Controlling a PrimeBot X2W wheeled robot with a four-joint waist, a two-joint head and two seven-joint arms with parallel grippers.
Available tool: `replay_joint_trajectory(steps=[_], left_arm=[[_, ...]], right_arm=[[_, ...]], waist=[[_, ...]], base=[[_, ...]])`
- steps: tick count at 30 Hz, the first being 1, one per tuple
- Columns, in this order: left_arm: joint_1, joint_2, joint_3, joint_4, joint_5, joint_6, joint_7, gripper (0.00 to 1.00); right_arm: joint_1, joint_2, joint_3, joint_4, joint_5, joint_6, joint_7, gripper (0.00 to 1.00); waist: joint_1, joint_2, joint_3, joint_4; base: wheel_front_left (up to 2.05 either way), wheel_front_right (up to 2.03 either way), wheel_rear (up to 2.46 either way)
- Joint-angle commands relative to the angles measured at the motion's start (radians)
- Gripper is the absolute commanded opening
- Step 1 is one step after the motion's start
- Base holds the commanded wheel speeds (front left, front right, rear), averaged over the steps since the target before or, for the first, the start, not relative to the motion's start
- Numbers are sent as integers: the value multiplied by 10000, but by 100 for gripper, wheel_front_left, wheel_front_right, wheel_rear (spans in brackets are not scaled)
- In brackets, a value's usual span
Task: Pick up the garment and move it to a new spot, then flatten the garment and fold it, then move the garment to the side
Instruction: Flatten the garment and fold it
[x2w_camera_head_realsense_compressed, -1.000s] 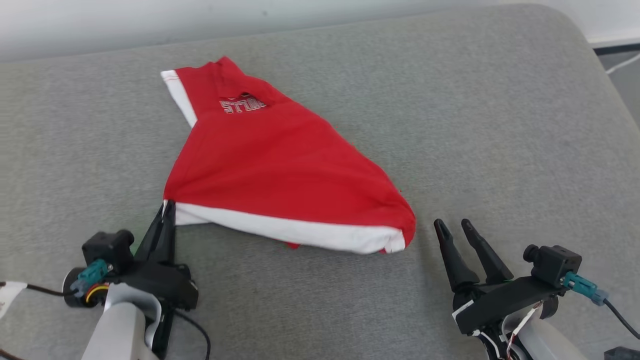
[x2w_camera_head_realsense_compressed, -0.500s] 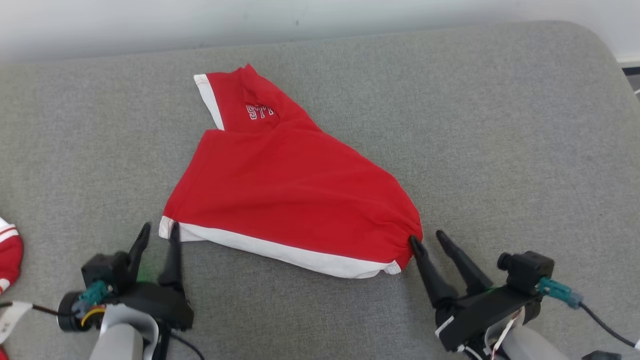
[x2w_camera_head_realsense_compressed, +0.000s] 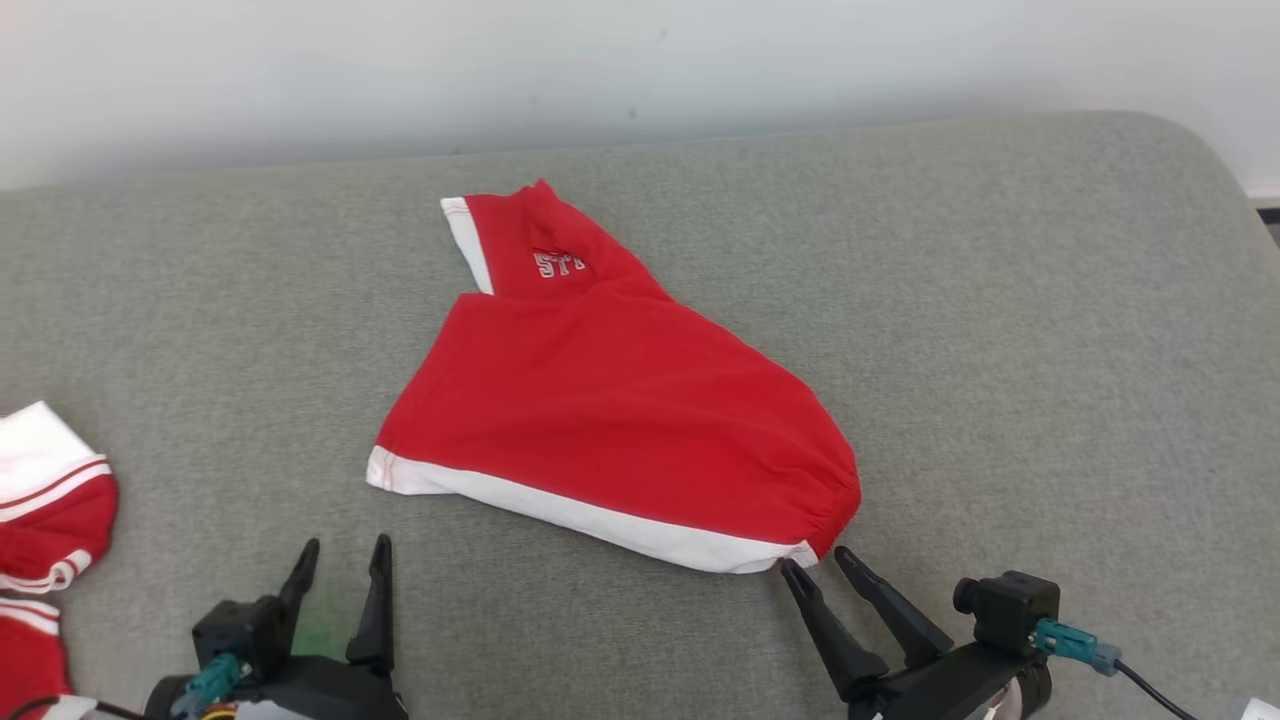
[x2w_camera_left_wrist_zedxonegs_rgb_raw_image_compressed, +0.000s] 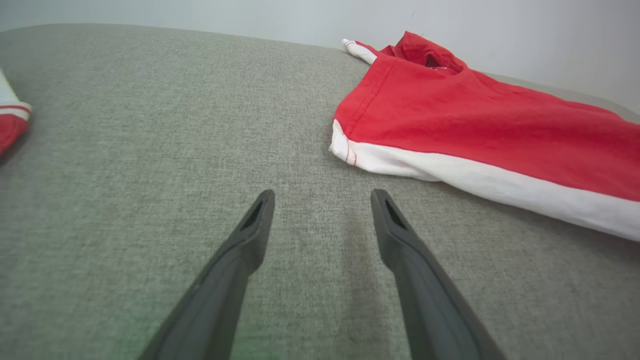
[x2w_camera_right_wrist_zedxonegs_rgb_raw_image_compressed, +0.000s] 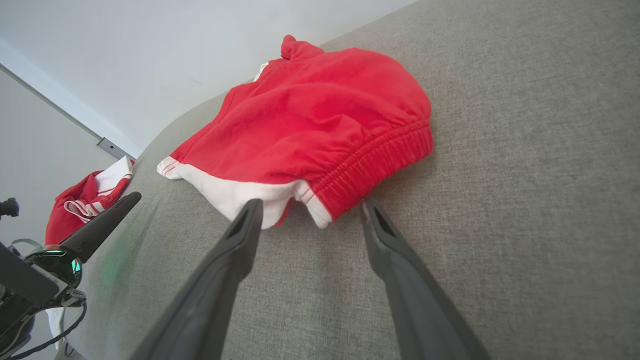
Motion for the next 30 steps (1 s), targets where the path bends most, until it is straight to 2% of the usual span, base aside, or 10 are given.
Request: replay_joint_trajectory(steps=[1, 17, 30], left_arm=[[221, -1, -61, -39, -54, 40, -5, 100], [348, 0, -340, -262, -12, -12, -4, 100], [293, -1, -456, -195, -160, -20, -4, 100]], right_arm=[[81, -15, -96, 141, 71, 0, 0, 100], [34, 367, -482, 638, -128, -1, 0, 100], [254, 134, -838, 641, -576, 0, 0, 100]], waist=[[0, 0, -115, 170], [0, 0, -37, 767], [0, 0, 71, 723]], base=[[0, 0, 0], [0, 0, 0], [0, 0, 0]])
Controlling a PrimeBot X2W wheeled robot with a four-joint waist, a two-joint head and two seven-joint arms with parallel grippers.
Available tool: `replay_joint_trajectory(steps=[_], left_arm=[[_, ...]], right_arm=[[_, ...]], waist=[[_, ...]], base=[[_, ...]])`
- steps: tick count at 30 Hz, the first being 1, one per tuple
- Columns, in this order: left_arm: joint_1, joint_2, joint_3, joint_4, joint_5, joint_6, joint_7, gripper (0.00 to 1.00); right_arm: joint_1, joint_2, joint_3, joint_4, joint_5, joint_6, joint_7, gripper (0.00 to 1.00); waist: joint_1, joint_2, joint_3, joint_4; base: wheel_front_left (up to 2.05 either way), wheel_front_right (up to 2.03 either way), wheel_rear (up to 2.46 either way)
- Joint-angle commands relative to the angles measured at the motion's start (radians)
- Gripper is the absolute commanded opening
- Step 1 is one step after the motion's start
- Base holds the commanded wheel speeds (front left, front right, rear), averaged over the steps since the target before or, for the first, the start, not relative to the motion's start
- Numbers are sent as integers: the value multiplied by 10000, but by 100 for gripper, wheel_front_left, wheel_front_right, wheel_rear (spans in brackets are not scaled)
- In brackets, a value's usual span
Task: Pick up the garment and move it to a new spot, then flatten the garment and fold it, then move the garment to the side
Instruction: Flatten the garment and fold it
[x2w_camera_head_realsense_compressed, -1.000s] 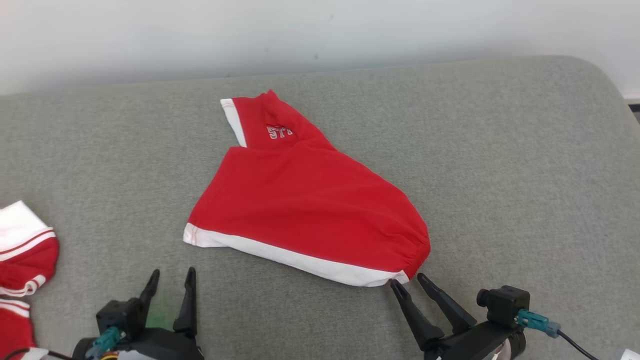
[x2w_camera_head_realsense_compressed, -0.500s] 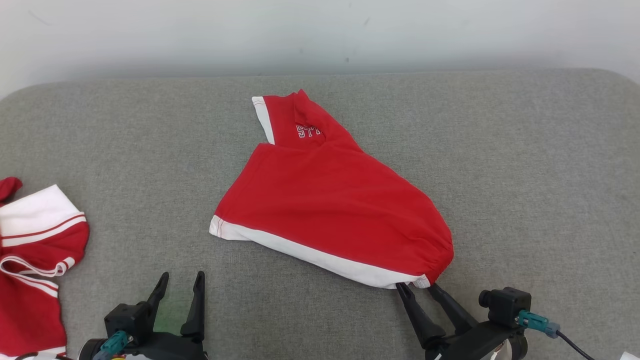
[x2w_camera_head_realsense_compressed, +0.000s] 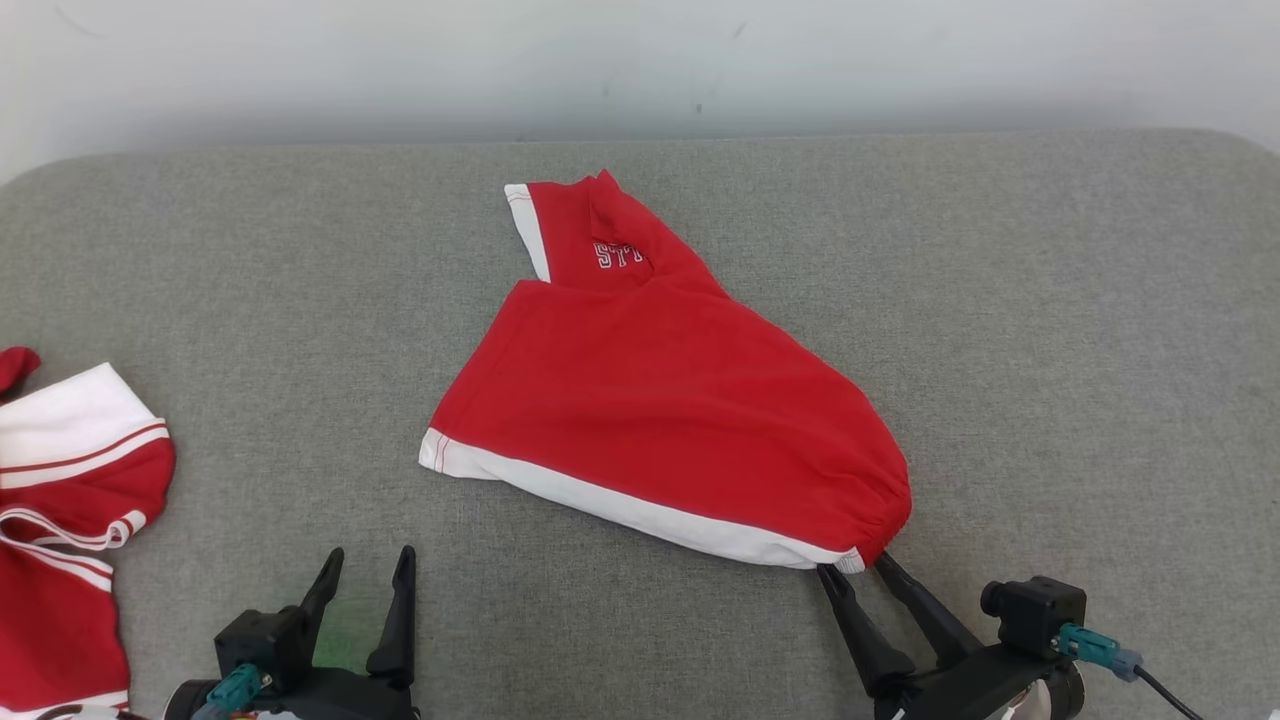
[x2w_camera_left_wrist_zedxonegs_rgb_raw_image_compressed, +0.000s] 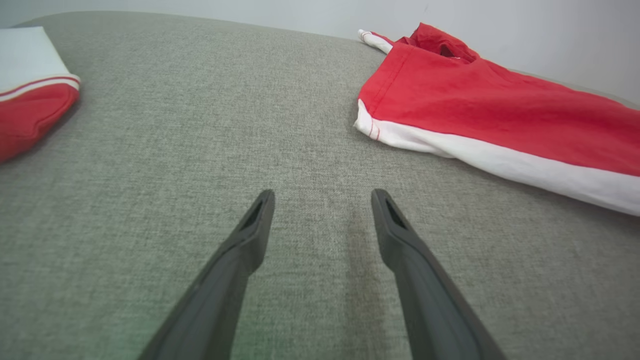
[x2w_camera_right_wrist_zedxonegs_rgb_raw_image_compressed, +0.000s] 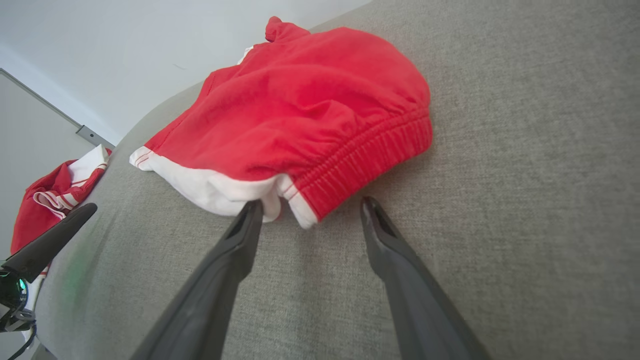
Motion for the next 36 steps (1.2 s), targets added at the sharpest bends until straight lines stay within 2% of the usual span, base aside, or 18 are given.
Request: replay_joint_trajectory(steps=[1, 17, 23, 24, 25, 26, 27, 29, 30, 32, 36], left_arm=[[12, 5, -25, 50, -61, -15, -4, 100], [-49, 5, -216, 109, -175, -35, -4, 100], [-157, 5, -212, 84, -159, -37, -4, 100], [-165, 6, -220, 78, -145, -40, -4, 100], [-172, 4, -225, 74, -135, -42, -4, 100], [-176, 4, -234, 66, -127, -44, -4, 100], [-176, 4, -240, 61, -120, -45, -4, 100], [-150, 4, -240, 53, -104, -40, -4, 100], [-143, 4, -238, 54, -102, -36, -4, 100], [-123, 4, -209, 62, -89, -33, -4, 100], [-47, 4, -118, 95, -67, -24, -4, 100]], right_arm=[[11, -50, -3, 78, -173, 0, 0, 100], [-71, -137, -62, 300, -615, 0, 0, 100], [-245, 142, 45, 264, -663, 0, -2, 100], [-264, 181, 76, 276, -644, 0, 0, 95], [-306, 214, 108, 280, -641, 0, 0, 81], [-357, 242, 112, 274, -641, 0, 0, 60], [-408, 256, 85, 263, -667, 0, 0, 47], [-406, 266, 10, 263, -712, 0, -2, 36], [-392, 252, -23, 261, -750, 0, 0, 18], [-340, 180, -79, 207, -797, 0, 0, 0], [-172, -34, -119, 84, -829, 0, 0, 0]], waist=[[0, 0, 5, -34], [0, 0, 85, -43], [0, 0, 140, -36], [0, 0, 143, -27], [0, 0, 147, -15], [0, 0, 148, 0], [0, 0, 147, 15], [0, 0, 141, 44], [0, 0, 137, 52], [0, 0, 125, 53], [0, 0, 85, -58]], base=[[0, 0, 0], [0, 0, 0], [0, 0, 0], [0, 0, 0], [0, 0, 0], [0, 0, 0], [0, 0, 0], [0, 0, 0], [0, 0, 0], [0, 0, 0], [0, 0, 0]])
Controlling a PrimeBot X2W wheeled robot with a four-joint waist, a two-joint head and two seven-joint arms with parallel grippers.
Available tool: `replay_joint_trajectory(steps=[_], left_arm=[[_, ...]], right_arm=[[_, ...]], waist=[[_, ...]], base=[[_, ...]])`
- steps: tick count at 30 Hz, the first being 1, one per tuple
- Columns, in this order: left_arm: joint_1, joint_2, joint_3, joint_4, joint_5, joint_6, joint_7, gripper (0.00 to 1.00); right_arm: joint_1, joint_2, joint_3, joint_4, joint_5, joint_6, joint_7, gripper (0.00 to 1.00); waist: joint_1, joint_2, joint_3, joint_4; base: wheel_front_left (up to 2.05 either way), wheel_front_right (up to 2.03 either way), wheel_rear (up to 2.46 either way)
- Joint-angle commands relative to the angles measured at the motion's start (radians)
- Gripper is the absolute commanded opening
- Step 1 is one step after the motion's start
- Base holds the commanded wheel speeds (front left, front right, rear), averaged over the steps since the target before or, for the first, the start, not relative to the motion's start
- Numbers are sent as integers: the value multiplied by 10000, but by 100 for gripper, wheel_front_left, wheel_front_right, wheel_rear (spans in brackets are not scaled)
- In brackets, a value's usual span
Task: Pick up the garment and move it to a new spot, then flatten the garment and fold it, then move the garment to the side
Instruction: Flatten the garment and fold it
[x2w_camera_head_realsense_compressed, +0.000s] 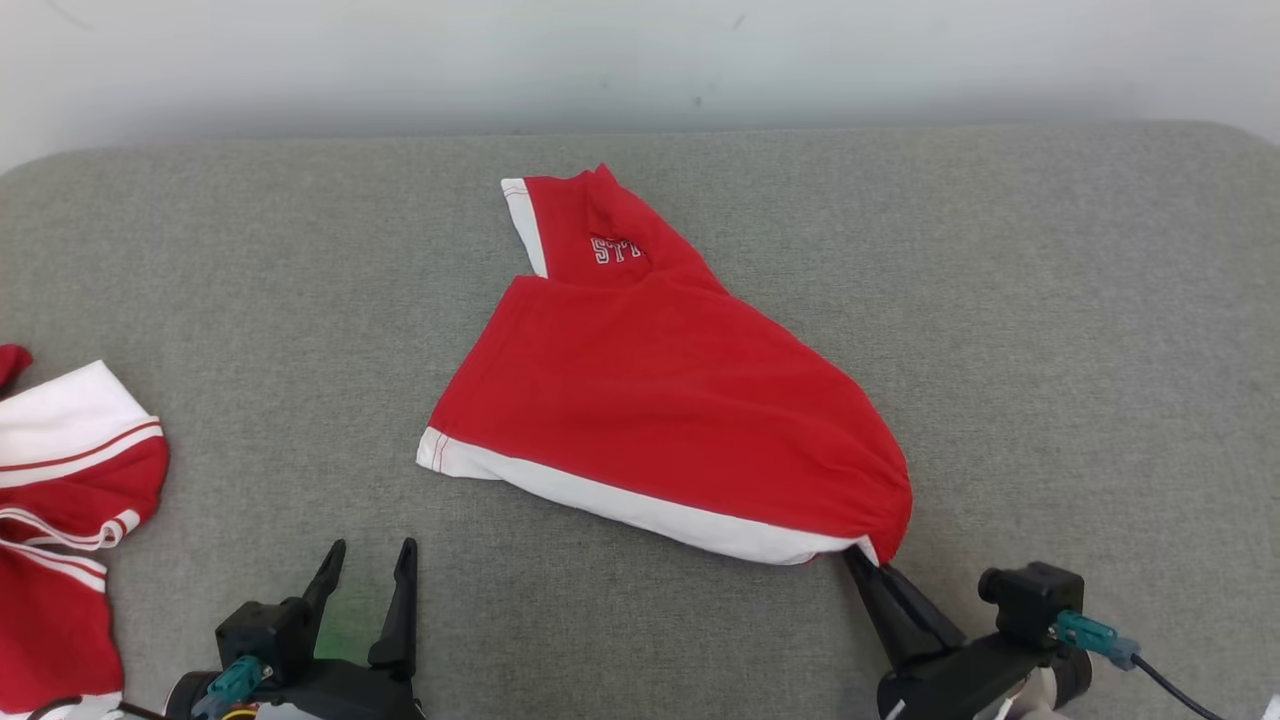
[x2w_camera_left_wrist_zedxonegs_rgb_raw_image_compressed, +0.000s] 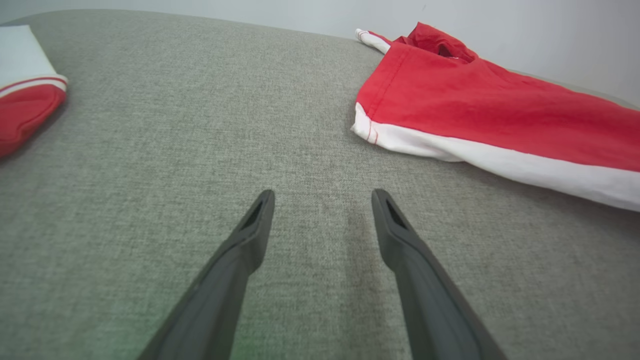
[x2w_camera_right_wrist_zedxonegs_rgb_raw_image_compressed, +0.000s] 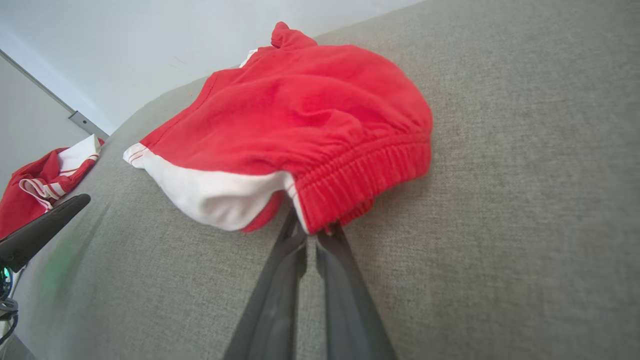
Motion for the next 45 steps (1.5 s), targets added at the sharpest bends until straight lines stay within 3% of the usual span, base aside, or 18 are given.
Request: replay_joint_trajectory(steps=[1, 13, 23, 31, 32, 34, 35, 36, 45], left_arm=[[123, 4, 19, 43, 11, -15, -4, 100], [-509, 4, 123, 416, 156, -348, -3, 100], [-1299, 149, -30, 1021, -202, -597, -4, 100], [-1559, 428, -1007, 1509, -960, -609, -2, 98], [-1591, 478, -1073, 1530, -1021, -609, -1, 90], [-1627, 542, -1168, 1536, -1148, -610, -1, 47], [-1623, 550, -1240, 1514, -1185, -610, -1, 18], [-1603, 560, -1306, 1493, -1241, -610, -1, 0], [-1257, 780, -1153, 485, -1693, -610, -4, 0]], right_arm=[[145, -125, 42, -31, -8, -1, 0, 0], [-21, -965, 882, -75, 259, 0, 0, 0], [-290, -1051, 1176, -29, 302, 0, 0, 0], [-417, -914, 1209, -43, 317, -1, 0, 0], [-437, -893, 1203, -52, 309, 0, 0, 0], [-459, -868, 1185, -61, 306, -1, 0, 0], [-462, -861, 1178, -65, 303, -1, 0, 0], [-460, -851, 1171, -71, 309, -1, 0, 0], [-545, -704, 744, -887, 653, 0, -3, 0]], waist=[[0, -1, -27, -88], [0, -1, 30, -751], [0, -1, 210, -1053], [0, -1, 343, -1240], [0, -1, 357, -1248], [0, -1, 367, -1251], [0, -1, 358, -1246], [0, -1, 339, -1236], [0, -1, -254, -921]], base=[[0, 0, 0], [0, 0, 0], [0, 0, 0], [0, 0, 0], [0, 0, 0], [0, 0, 0], [0, 0, 0], [0, 0, 0], [0, 0, 0]])
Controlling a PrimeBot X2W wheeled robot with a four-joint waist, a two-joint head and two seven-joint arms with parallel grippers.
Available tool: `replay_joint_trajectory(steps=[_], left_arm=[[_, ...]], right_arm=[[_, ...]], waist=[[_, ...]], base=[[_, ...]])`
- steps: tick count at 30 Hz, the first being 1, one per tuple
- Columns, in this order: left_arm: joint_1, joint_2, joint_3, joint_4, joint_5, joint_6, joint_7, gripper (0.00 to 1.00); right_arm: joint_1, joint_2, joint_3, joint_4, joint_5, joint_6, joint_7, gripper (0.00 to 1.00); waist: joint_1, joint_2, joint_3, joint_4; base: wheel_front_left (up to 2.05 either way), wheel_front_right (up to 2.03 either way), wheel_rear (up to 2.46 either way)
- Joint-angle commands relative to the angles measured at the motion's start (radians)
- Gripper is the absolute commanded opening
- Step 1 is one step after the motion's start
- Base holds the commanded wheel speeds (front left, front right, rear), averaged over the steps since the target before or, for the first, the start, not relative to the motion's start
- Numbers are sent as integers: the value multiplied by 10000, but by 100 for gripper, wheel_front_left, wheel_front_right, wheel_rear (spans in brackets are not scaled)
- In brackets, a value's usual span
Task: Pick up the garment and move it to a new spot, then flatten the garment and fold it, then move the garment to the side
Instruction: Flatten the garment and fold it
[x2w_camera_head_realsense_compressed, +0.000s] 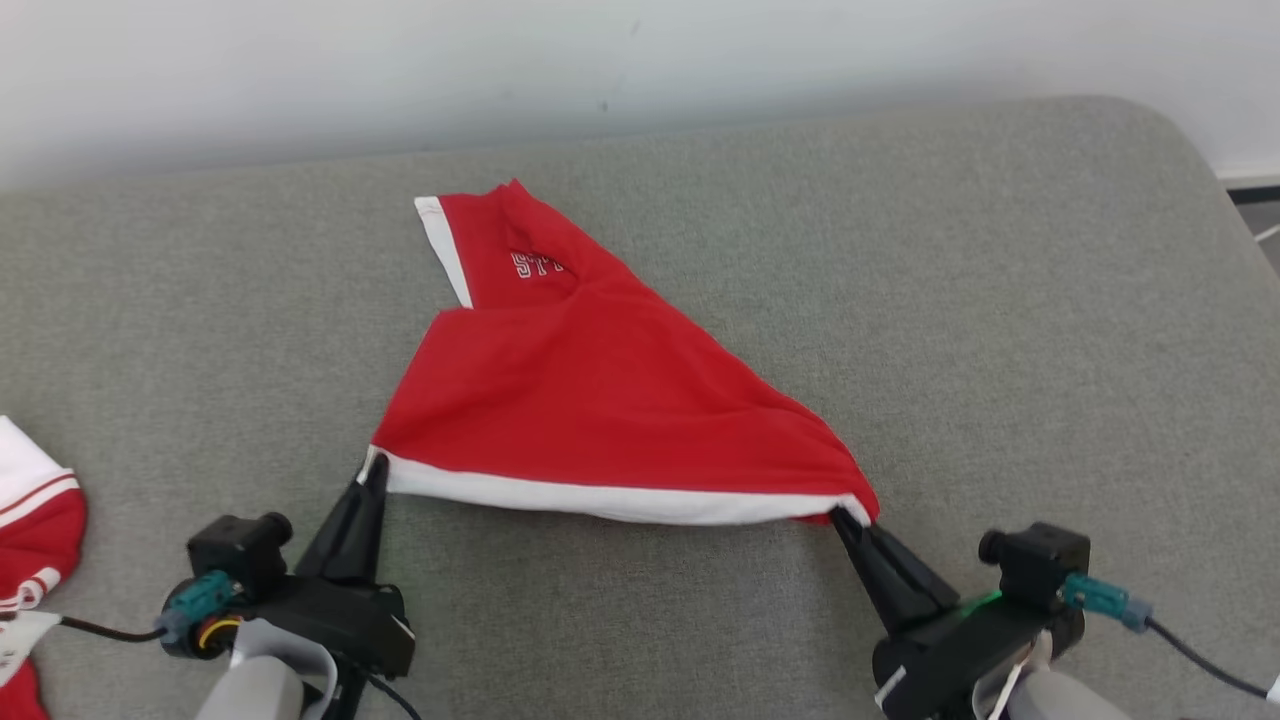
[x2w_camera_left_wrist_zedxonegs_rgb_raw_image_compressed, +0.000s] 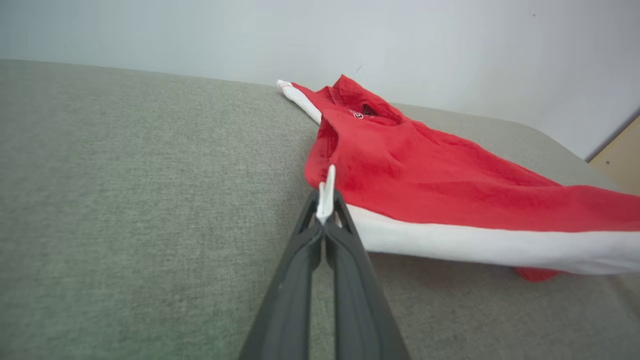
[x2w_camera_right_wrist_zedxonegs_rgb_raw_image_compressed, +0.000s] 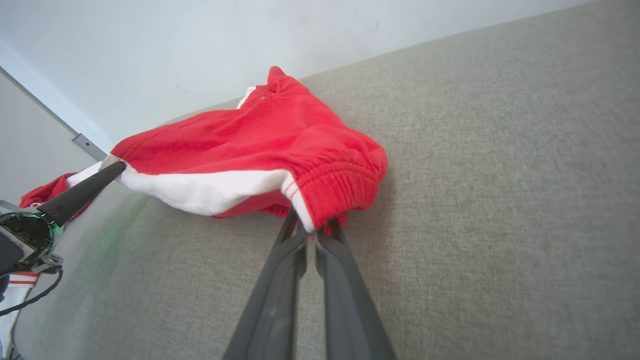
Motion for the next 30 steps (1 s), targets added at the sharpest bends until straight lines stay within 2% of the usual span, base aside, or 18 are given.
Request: replay_joint_trajectory(steps=[1, 7, 13, 19, 25, 30], left_arm=[[138, 144, 144, -231, -114, -1, -4, 0], [-889, 750, 90, -432, -247, -1, -5, 0], [-2654, 1655, -908, 350, -547, -1, -5, 0], [-4547, 2280, -1798, 1071, -790, 0, -5, 0], [-5972, 2524, -2361, 1606, -871, 1, -4, 0], [-7242, 2601, -2566, 1923, -789, 3, -2, 0]], right_arm=[[-212, 47, -111, -249, 65, 0, -5, 0], [-1288, -230, 401, -649, 510, 0, -5, 0], [-3138, -665, 1304, -810, 1559, 0, -5, 0], [-5144, -980, 1460, -875, 2467, 0, -6, 0], [-7001, -1223, 1928, -415, 2991, -1, -6, 0], [-8655, -1219, 2440, 266, 3330, -1, -6, 0]], waist=[[-1, 0, -360, 219], [-1, 0, -887, 578], [-1, 0, -1137, 874], [-1, 0, -1185, 1018], [-1, 0, -1001, 1079], [-1, 0, -399, 1162]], base=[[0, 0, 0], [0, 0, 0], [0, 0, 0], [0, 0, 0], [0, 0, 0], [0, 0, 0]])
